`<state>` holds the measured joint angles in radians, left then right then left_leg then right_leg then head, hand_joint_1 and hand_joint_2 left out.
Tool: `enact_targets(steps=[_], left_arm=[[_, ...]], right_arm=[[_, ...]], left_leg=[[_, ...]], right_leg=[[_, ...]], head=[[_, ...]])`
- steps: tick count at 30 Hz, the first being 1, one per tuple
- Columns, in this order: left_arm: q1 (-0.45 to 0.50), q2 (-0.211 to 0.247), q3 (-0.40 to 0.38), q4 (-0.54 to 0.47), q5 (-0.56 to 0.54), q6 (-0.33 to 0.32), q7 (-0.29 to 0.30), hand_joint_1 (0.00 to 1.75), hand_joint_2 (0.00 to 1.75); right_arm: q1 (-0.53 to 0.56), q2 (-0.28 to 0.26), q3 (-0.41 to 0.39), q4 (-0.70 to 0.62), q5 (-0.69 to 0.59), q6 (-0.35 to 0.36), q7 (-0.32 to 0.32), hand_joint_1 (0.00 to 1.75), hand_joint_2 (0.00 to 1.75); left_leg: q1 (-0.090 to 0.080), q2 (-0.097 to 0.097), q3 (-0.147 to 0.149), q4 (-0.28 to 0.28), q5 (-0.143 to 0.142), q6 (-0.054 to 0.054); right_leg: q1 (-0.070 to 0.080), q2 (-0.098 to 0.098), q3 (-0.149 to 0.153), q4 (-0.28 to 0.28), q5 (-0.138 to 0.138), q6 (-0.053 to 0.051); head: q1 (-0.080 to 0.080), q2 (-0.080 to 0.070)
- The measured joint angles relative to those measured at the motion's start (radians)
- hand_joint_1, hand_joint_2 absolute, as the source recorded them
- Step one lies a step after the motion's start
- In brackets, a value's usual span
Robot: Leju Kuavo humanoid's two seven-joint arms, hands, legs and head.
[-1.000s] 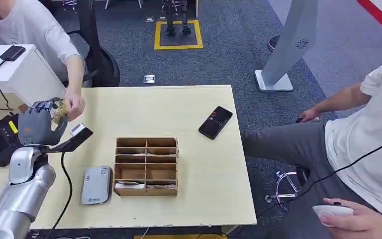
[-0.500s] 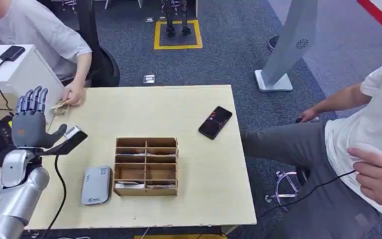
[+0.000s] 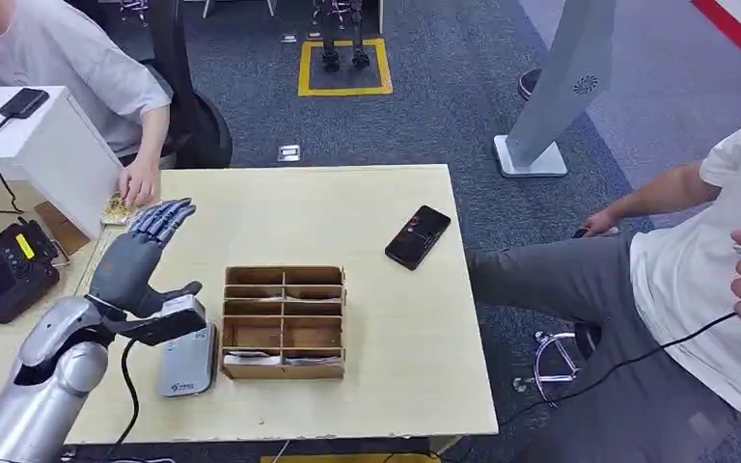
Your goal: Pass the card to the sensor for recognition and then transmit it.
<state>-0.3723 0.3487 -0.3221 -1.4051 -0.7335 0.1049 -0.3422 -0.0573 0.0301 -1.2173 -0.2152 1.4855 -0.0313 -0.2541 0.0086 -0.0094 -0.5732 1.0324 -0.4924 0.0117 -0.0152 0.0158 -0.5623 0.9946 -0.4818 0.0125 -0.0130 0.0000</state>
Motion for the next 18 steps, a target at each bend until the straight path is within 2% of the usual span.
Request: enact_targets(steps=[5, 8, 13, 18], left_arm=[[0.000, 0.002, -0.075, -0.087, 0.075, -0.076, -0.034, 0.00, 1.75], [-0.003, 0.007, -0.134, -0.143, 0.113, -0.108, -0.035, 0.00, 1.75], [-0.007, 0.012, -0.153, -0.199, 0.165, -0.112, -0.026, 0.00, 1.75], [-0.007, 0.013, -0.154, -0.202, 0.166, -0.112, -0.026, 0.00, 1.75]], right_arm=[[0.000, 0.000, 0.000, 0.000, -0.003, 0.000, -0.002, 0.00, 1.75], [-0.001, 0.000, 0.000, 0.000, -0.006, -0.002, 0.001, 0.00, 1.75], [0.001, 0.000, -0.002, 0.000, -0.008, -0.002, 0.007, 0.00, 1.75], [0.001, 0.000, -0.002, 0.000, -0.008, -0.002, 0.007, 0.00, 1.75]], left_leg=[[0.000, 0.000, 0.000, 0.000, 0.000, 0.000], [0.000, 0.000, 0.000, 0.000, 0.000, 0.000], [0.000, 0.000, 0.000, 0.000, 0.000, 0.000], [0.000, 0.000, 0.000, 0.000, 0.000, 0.000]], right_leg=[[0.000, 0.000, -0.001, 0.000, 0.000, 0.000], [0.000, 0.000, -0.001, 0.000, 0.000, 0.000], [0.000, 0.000, -0.001, 0.000, 0.000, 0.000], [0.000, 0.000, -0.001, 0.000, 0.000, 0.000]], head=[[0.001, 0.000], [0.001, 0.000], [0.001, 0.000], [0.001, 0.000]])
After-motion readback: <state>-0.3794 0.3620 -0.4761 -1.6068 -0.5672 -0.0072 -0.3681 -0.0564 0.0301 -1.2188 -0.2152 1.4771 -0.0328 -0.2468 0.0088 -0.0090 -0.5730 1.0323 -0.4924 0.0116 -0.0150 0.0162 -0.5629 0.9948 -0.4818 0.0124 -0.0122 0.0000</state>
